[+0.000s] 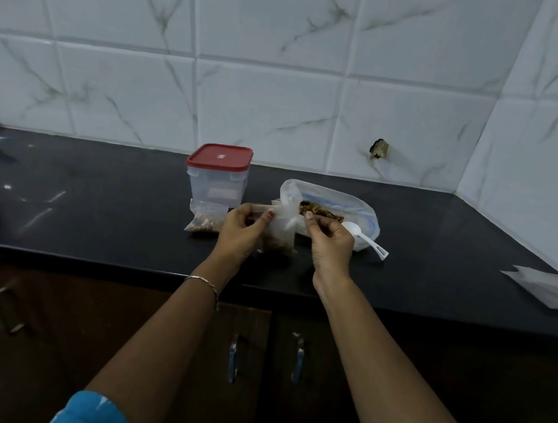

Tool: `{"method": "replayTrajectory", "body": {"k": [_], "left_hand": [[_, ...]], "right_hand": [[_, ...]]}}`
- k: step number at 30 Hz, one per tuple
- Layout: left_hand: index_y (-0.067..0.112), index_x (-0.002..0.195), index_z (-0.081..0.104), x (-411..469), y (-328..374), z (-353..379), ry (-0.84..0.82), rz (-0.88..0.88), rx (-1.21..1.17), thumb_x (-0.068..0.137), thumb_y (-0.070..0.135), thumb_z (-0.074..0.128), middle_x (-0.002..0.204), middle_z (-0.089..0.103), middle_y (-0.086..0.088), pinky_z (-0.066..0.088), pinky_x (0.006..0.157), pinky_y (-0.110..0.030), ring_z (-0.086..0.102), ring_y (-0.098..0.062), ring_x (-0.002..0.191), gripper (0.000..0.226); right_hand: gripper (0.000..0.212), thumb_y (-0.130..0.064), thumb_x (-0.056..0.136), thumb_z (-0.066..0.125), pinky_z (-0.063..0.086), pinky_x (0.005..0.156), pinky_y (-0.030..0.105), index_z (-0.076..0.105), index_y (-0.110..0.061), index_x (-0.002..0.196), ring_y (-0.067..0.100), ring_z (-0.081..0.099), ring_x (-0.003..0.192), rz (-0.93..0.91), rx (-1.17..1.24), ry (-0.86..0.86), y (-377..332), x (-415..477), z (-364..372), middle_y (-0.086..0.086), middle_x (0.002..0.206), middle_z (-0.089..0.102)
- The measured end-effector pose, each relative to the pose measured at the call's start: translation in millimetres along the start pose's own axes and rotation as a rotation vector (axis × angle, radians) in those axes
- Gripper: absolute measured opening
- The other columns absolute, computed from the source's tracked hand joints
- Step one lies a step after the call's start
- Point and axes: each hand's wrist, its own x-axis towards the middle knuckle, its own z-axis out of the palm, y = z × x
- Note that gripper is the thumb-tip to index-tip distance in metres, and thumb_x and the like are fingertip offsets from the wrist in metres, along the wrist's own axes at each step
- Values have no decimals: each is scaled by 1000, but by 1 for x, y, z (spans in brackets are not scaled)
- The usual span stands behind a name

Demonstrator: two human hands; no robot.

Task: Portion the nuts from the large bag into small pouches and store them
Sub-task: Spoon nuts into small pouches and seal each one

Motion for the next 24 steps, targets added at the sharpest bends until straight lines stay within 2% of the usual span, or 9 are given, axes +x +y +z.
{"method": "replayTrajectory", "body": {"k": [2,4,7,9,12,17,20,22,24], "left_hand": [[12,103,62,0,1,-2,110,-60,-91,94,22,61,104,65,-9,60,77,-39,66,-23,97,13],[14,101,60,-3,3,-7,192,-49,-134,97,22,57,101,64,-5,59,77,-39,65,-19,94,10],[14,98,58,-5,7,-23,292,-6,-32,97,24,57,94,60,2,57,75,-31,61,-13,88,10],[15,93,59,0,11,-41,342,-9,56,94,26,61,94,61,2,56,75,-33,60,-13,88,11],[15,91,60,12,15,-74,404,-68,176,92,29,64,98,66,-7,57,75,-37,64,-20,89,15],[12,102,61,23,10,-110,349,-193,330,90,33,66,106,68,-12,58,84,-44,66,-24,92,25],[12,107,58,20,6,-110,340,-180,389,88,37,68,109,67,-9,56,87,-46,65,-24,97,33],[11,116,55,18,6,-108,358,-130,434,86,38,70,116,63,-7,53,92,-44,61,-24,105,44],[8,132,45,17,7,-107,378,-86,470,82,39,74,130,54,-11,49,99,-44,55,-26,119,66]], "right_hand": [[18,-17,90,67,47,72,9,71,-4,102,9,64,97,13,-23,4,0,2,-2,4,102,72],[19,-19,92,65,45,79,13,70,-6,105,7,61,96,25,-113,-57,1,1,-2,3,104,70],[11,-22,91,67,43,77,18,71,-14,96,7,56,88,34,-263,-131,0,-2,0,-4,92,67],[5,-23,90,67,42,76,18,71,-20,88,7,57,91,27,-312,-152,0,-3,1,-6,92,67],[12,-21,91,66,42,79,21,68,-25,80,7,58,91,7,-361,-181,1,-4,3,-6,91,68],[13,-21,92,64,45,76,24,67,-24,80,11,59,83,-3,-402,-212,2,-4,2,0,88,69],[13,-20,93,63,46,78,26,67,-23,81,11,58,82,-5,-412,-222,2,-4,1,2,88,69],[14,-19,94,62,45,77,27,67,-23,81,10,56,79,-5,-421,-224,1,-5,0,2,86,68],[14,-19,94,62,45,73,25,66,-23,81,9,54,77,-3,-425,-223,0,-5,0,0,85,66]]}}
